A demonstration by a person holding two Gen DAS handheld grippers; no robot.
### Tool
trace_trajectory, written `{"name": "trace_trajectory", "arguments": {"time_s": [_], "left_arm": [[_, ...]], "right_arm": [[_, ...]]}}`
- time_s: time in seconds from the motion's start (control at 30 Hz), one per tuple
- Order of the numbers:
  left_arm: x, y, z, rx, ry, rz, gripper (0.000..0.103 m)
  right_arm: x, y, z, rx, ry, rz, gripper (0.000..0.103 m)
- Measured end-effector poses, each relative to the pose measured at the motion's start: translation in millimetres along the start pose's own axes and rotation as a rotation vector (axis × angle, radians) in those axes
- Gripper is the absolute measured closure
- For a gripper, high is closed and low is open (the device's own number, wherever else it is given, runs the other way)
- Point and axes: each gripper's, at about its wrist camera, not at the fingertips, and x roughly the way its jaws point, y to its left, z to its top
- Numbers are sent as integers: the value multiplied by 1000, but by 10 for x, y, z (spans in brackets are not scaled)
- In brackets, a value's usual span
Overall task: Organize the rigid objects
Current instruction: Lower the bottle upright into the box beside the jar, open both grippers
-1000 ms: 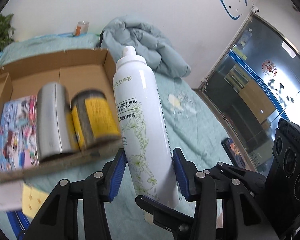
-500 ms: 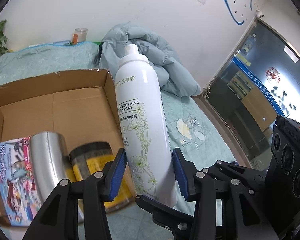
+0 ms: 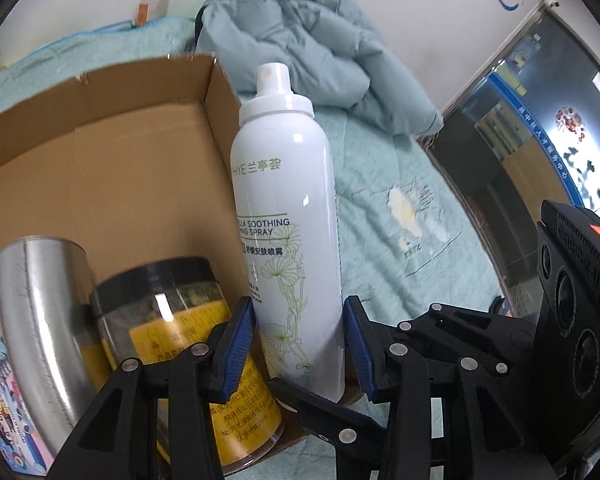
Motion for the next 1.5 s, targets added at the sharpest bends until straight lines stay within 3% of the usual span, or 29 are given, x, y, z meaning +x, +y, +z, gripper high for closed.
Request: {"name": "trace_trajectory", "arguments": {"time_s": [0.37,0.7,0.83,0.9,0.93,0.97,1.03,1.3,1.5], "left_arm": [[51,-9,0,-9,30,4,60],[-225,61,-160,3,-23,-8,60],[-426,37,-270,58,-96,19,56],[-573,16,-355,89,-158,52,37],[-653,12,-397,95,-195,78,21],[-737,12,-444,99,-235,103,9],[-928,18,-561,104,-325,135,1],[-1551,136,-1096,107,-500,309,1],[-1943,228,-1529,87,-561,408,1]], "right_arm": [[-22,20,2,51,38,-5,58],[-63,110,-90,33,48,-19,58],[-156,175,-134,24,16,-57,58],[-219,216,-155,16,-11,-84,57],[-258,235,-167,12,-33,-95,48],[-296,244,-179,10,-55,-100,32],[-385,262,-215,12,-107,-105,19],[-511,431,-407,34,-167,-84,19],[-530,768,-610,-2,-196,-64,19]]}}
